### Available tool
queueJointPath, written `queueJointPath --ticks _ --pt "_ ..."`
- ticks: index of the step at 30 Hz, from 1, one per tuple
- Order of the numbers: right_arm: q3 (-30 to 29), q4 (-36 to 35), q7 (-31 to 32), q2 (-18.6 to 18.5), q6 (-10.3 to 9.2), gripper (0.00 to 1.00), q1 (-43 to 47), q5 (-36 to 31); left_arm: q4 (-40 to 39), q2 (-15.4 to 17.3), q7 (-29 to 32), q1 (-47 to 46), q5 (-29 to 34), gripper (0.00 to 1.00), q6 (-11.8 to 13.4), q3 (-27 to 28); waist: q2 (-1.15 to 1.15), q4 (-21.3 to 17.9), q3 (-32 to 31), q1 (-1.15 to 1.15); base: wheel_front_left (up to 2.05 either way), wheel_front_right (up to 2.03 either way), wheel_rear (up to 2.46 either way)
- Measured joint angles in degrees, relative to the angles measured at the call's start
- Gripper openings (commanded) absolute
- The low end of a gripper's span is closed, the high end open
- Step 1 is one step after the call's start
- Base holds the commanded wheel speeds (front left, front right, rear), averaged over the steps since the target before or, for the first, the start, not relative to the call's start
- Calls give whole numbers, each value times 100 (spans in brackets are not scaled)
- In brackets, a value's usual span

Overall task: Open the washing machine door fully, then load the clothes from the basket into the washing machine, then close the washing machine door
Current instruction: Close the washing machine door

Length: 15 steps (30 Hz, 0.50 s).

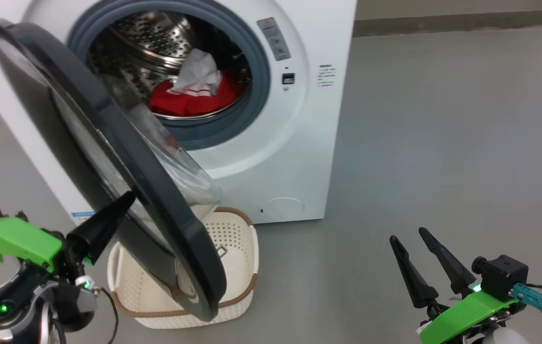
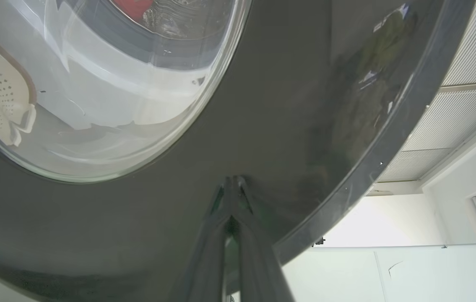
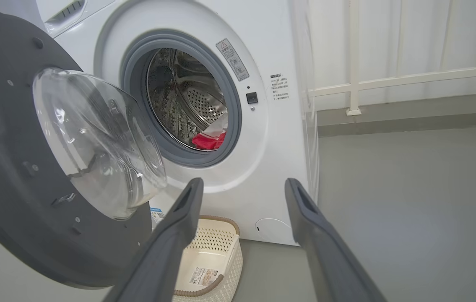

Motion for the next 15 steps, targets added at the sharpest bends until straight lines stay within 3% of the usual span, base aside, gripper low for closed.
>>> queueJointPath --ticks 15 --pt "14 -3 0 -59 0 100 -90 0 466 -118 -350 -538 133 0 -381 -12 0 -763 155 0 0 0 0"
